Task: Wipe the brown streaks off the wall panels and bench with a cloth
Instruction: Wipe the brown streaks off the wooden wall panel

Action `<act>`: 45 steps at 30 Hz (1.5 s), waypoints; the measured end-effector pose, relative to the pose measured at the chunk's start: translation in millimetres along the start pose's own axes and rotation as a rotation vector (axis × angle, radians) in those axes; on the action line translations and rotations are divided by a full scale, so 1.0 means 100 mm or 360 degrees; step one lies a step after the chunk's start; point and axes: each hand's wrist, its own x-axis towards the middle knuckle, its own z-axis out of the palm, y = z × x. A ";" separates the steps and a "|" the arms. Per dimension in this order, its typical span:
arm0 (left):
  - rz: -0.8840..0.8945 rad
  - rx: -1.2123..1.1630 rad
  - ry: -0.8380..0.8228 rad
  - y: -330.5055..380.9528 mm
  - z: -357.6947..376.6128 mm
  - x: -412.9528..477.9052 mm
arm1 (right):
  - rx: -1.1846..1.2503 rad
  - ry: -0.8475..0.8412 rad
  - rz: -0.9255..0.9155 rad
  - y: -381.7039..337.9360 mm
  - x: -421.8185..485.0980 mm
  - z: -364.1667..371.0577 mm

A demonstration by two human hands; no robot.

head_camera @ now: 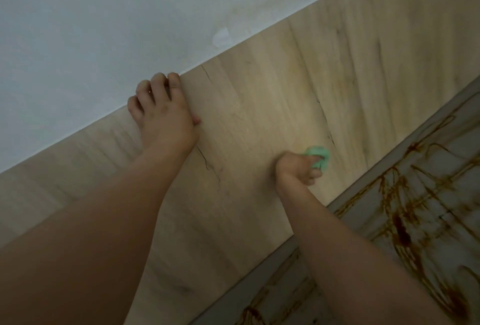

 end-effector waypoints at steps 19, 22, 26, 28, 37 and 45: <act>-0.0318 -0.1287 -0.1035 0.00 -0.63 -0.94 | -0.0139 -0.2256 -0.0250 -0.41 -1.08 -1.36; -0.0666 -0.1865 -0.1238 0.11 -0.66 -1.23 | -0.0205 -0.2471 -0.0120 -0.49 -1.19 -1.57; -0.0643 -0.2231 -0.1258 0.12 -0.76 -1.42 | -0.0312 -0.2462 -0.0112 -0.52 -1.24 -1.70; -0.0652 -0.2270 -0.1239 0.12 -0.74 -1.47 | -0.0317 -0.2416 -0.0115 -0.51 -1.23 -1.75; -0.0933 -0.2475 -0.1253 -0.02 -0.73 -1.51 | -0.0713 -0.2230 -0.0566 -0.44 -1.24 -1.88; -0.0401 -0.2236 -0.1080 0.16 -0.64 -1.78 | -0.0843 -0.2069 -0.0793 -0.44 -1.42 -1.78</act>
